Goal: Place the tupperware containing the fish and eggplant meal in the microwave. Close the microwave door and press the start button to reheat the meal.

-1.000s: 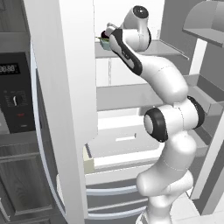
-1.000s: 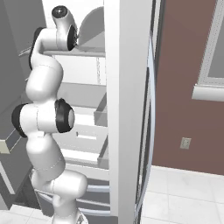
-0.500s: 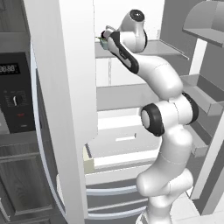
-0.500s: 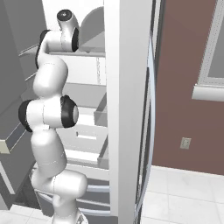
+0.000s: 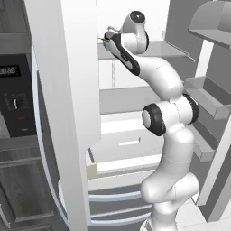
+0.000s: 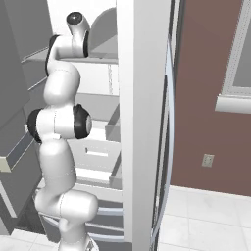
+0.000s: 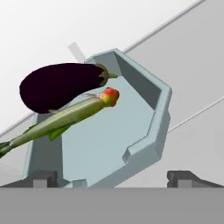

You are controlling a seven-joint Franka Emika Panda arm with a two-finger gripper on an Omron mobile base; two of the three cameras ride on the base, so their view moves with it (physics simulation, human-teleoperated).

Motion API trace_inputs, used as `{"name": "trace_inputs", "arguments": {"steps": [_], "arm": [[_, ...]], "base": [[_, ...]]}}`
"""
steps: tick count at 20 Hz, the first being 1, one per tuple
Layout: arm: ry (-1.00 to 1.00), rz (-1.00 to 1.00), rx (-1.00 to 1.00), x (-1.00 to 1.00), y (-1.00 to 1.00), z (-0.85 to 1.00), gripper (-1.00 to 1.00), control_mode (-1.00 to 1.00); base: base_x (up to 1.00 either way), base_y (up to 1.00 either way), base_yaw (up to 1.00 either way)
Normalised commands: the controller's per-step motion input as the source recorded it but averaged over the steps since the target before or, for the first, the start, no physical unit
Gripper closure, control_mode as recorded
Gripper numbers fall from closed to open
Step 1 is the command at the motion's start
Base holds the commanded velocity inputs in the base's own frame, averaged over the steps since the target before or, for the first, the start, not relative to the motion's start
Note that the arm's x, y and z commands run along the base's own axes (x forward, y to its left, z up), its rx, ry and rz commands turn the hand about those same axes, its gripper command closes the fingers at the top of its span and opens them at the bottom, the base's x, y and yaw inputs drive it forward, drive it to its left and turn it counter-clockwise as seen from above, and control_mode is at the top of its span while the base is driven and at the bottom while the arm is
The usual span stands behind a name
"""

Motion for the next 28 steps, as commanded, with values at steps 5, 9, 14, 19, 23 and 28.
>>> {"name": "trace_inputs", "arguments": {"steps": [5, 9, 14, 19, 23, 28], "arm": [[0.0, -0.05, 0.0, 0.24, 0.0, 0.0, -1.0, -1.0], [0.0, -0.07, 0.0, 0.2, 0.0, 0.0, -1.0, -1.0], [0.0, -0.07, 0.0, 0.22, 0.0, 0.0, -1.0, -1.0], [0.0, -0.07, 0.0, 0.23, 0.0, -0.07, -1.0, -1.0], [0.0, -0.07, 0.0, 0.21, 0.0, -0.2, -1.0, -1.0], [0.0, -0.07, 0.0, 0.16, 0.0, -0.1, -1.0, -1.0]], "base": [[0.0, 0.0, 0.0], [0.0, 0.0, 0.0], [0.0, 0.0, 0.0], [0.0, 0.0, 0.0], [0.0, 0.0, 0.0], [0.0, 0.0, 0.0]]}}
